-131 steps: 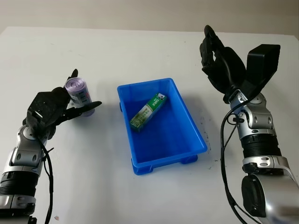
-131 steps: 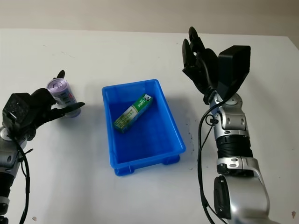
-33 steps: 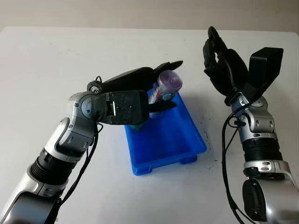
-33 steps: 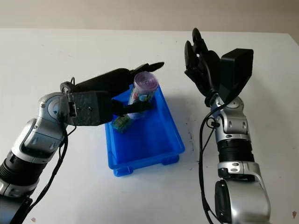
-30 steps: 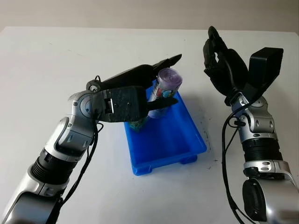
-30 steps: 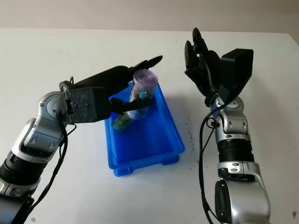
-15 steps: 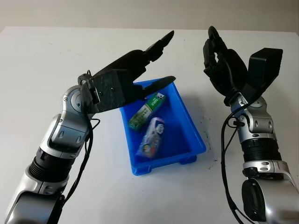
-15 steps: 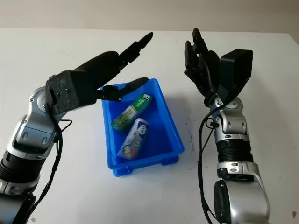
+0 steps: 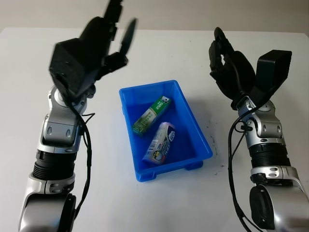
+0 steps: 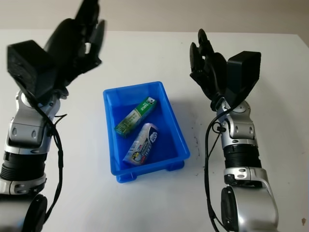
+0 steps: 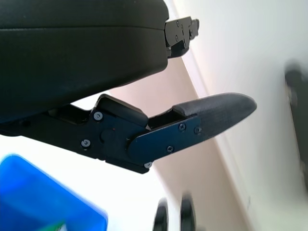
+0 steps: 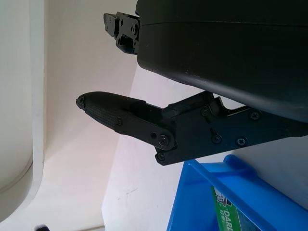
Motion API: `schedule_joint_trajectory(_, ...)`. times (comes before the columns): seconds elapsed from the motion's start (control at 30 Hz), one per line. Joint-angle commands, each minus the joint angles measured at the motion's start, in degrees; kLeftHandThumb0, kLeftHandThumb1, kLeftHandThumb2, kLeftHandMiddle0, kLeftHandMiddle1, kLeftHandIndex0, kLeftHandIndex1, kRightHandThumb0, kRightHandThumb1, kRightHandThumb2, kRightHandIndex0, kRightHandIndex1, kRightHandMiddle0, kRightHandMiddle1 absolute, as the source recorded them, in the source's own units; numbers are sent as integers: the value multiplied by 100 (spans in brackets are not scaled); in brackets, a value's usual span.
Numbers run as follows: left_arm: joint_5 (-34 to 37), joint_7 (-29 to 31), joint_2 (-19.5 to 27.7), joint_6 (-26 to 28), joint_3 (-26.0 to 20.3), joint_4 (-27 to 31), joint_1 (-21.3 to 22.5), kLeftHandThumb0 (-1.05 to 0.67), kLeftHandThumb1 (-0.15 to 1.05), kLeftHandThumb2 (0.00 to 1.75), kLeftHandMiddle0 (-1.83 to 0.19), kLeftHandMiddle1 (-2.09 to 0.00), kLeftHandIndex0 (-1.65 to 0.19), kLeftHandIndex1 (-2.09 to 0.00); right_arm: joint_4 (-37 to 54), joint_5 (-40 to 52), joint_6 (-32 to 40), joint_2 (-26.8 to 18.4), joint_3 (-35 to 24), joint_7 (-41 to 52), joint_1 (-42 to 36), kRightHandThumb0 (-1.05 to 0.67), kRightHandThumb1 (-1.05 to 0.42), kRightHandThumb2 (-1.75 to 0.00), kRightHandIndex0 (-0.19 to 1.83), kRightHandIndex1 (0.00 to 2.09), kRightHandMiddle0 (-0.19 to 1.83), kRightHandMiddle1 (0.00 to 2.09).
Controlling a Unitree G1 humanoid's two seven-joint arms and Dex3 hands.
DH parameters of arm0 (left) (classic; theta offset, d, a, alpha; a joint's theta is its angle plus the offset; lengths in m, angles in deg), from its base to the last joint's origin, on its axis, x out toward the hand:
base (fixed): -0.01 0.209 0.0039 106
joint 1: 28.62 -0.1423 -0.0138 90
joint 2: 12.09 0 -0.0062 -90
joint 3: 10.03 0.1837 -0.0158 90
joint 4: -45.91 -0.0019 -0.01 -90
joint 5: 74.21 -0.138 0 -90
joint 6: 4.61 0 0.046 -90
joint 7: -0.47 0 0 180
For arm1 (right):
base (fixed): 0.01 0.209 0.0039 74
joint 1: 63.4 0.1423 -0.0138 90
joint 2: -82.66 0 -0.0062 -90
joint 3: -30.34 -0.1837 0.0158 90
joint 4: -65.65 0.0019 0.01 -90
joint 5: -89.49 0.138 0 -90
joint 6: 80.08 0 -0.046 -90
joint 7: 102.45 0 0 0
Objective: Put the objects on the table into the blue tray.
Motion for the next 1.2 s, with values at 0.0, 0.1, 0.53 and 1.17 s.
schedule_joint_trajectory(0.0,78,-151,1,-162,-176,-211,-200,-90,105,76,18,-1,18,-1,-28,6,-200,67,-35,-40,4,-69,-105,-75,-19,0,-19,0)
schedule_joint_trajectory(0.1,142,-290,125,-471,-384,-737,-389,-86,105,81,19,0,19,0,10,30,-246,106,-30,-48,-38,-73,-105,-76,-19,0,-19,0)
schedule_joint_trajectory(0.53,589,-206,396,-1510,-647,-2174,-552,-85,105,73,19,0,19,0,40,-62,-413,190,-16,-277,-186,-75,-105,-77,-19,0,-19,0)
schedule_joint_trajectory(1.17,737,134,179,-1674,-245,-2063,-788,-86,105,74,19,0,19,0,-49,-22,-473,197,-34,-260,-194,-74,-105,-78,-19,0,-19,0)
